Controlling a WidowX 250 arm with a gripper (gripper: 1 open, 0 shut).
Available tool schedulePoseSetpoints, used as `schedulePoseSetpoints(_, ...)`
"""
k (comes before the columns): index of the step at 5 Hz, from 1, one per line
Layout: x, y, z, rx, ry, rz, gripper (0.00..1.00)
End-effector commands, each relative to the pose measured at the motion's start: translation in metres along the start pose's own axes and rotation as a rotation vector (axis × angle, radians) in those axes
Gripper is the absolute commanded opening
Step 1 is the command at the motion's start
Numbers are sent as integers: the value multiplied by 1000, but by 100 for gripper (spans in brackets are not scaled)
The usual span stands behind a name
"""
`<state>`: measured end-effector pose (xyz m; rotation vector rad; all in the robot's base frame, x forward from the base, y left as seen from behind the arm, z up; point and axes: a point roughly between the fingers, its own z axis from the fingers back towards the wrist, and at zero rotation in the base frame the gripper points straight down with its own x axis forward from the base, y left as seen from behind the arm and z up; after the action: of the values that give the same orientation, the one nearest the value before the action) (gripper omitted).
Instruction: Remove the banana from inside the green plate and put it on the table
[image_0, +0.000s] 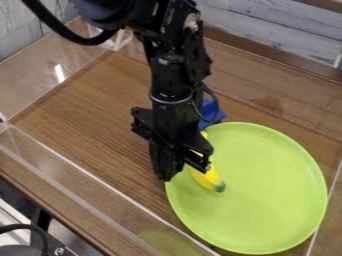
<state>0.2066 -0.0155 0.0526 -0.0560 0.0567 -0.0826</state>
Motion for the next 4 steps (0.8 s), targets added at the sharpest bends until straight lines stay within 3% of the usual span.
schedulePoseSetpoints(1,9,3,14,2,-59,1,0)
schedulePoseSetpoints(3,9,6,13,0,-56,-6,0)
schedulePoseSetpoints(4,10,7,12,-1,-56,-10,100)
